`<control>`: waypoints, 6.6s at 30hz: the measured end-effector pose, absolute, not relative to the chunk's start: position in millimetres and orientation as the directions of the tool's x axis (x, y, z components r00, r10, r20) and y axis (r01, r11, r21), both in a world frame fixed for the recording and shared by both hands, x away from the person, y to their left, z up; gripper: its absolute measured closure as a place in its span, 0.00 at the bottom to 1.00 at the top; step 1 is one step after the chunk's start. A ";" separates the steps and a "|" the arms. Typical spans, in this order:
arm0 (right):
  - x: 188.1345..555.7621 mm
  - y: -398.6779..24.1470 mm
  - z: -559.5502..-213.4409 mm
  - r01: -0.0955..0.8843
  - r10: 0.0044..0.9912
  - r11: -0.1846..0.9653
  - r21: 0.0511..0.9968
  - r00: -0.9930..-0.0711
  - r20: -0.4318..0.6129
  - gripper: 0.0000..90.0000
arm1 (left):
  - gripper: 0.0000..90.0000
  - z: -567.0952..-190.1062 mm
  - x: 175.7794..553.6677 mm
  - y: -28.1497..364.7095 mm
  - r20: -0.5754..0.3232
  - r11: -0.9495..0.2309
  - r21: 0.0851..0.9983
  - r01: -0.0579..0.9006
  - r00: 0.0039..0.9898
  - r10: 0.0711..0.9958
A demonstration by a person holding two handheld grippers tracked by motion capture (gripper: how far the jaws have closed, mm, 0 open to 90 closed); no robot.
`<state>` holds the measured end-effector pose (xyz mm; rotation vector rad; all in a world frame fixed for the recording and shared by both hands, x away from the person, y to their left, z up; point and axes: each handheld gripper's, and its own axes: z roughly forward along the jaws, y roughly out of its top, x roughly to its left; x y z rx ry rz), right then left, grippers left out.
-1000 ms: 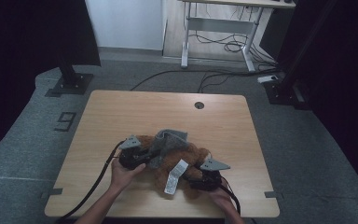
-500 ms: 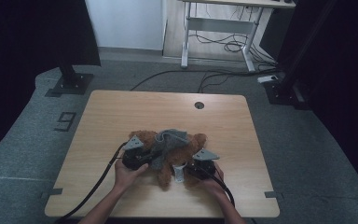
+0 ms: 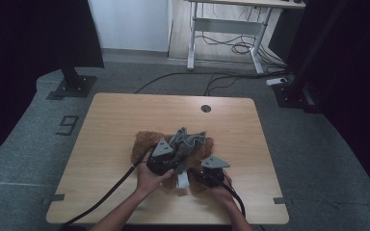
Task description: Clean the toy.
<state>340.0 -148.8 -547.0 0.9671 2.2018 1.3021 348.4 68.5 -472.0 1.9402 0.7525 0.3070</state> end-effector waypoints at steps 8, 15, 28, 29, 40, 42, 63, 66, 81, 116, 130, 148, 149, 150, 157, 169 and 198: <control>339.8 -150.0 -546.8 0.356 0.731 0.327 0.875 -0.683 0.005 0.67 | 0.88 -469.9 346.4 70.7 -0.038 -0.349 0.874 0.339 0.762 0.646; 338.1 -155.2 -547.8 0.356 0.732 0.323 0.877 -0.682 0.007 0.67 | 0.88 -463.3 347.9 95.7 0.020 -0.349 0.881 0.320 0.712 0.702; 333.7 -159.7 -548.5 0.359 0.736 0.318 0.877 -0.677 0.010 0.68 | 0.88 -466.9 350.7 199.5 -0.075 -0.191 0.899 0.394 0.566 0.821; 333.6 -159.9 -548.5 0.360 0.737 0.318 0.877 -0.676 0.010 0.68 | 0.88 -470.3 351.2 205.6 -0.066 -0.196 0.894 0.404 0.550 0.832; 333.6 -160.6 -548.5 0.365 0.738 0.318 0.875 -0.674 0.013 0.68 | 0.88 -509.0 367.8 232.9 -0.091 -0.193 0.831 0.522 0.470 0.878; 333.8 -160.7 -548.6 0.366 0.739 0.319 0.874 -0.674 0.012 0.68 | 0.88 -493.4 360.6 231.2 -0.083 -0.180 0.862 0.473 0.484 0.871; 336.2 -156.4 -547.7 0.321 0.699 0.338 0.885 -0.716 -0.007 0.68 | 0.88 -449.6 359.6 72.8 -0.042 -0.327 0.883 0.335 0.753 0.657; 336.5 -156.5 -547.7 0.325 0.698 0.338 0.883 -0.716 -0.004 0.68 | 0.88 -455.6 358.1 60.1 -0.018 -0.361 0.873 0.328 0.760 0.649; 336.3 -157.2 -548.3 0.336 0.700 0.336 0.880 -0.715 0.005 0.68 | 0.88 -453.1 354.0 56.4 -0.041 -0.338 0.889 0.309 0.789 0.613; 321.1 -165.6 -549.4 0.311 0.698 0.409 0.858 -0.712 -0.074 0.60 | 0.88 -464.4 376.6 158.6 -0.184 -0.206 0.851 0.482 0.642 0.744; 332.2 -181.1 -511.8 0.430 0.675 0.101 0.897 -0.692 0.255 0.16 | 0.88 -483.3 350.8 161.4 -0.201 -0.196 0.861 0.470 0.668 0.716; 346.7 -147.7 -517.7 0.400 0.670 0.270 0.876 -0.731 0.127 0.56 | 0.88 -484.8 343.1 161.1 -0.196 -0.178 0.883 0.434 0.687 0.700; 346.6 -148.0 -517.8 0.397 0.675 0.261 0.880 -0.727 0.127 0.57 | 0.88 -483.8 344.4 160.8 -0.198 -0.172 0.886 0.431 0.686 0.700; 346.8 -148.2 -517.7 0.389 0.683 0.252 0.886 -0.720 0.122 0.58 | 0.88 -482.4 346.4 160.1 -0.197 -0.169 0.888 0.428 0.686 0.701; 363.1 -145.3 -507.8 0.294 0.763 0.230 0.928 -0.646 0.016 0.62 | 0.87 -469.5 375.1 145.9 -0.169 -0.160 0.900 0.404 0.664 0.728; 352.6 -146.6 -523.8 0.111 0.711 0.305 0.946 -0.687 -0.148 0.61 | 0.87 -484.5 363.1 147.8 -0.179 -0.173 0.895 0.410 0.687 0.704; 309.9 -142.8 -549.3 0.074 0.653 0.377 0.923 -0.728 -0.208 0.61 | 0.87 -461.7 365.1 94.0 -0.094 -0.326 0.853 0.407 0.735 0.671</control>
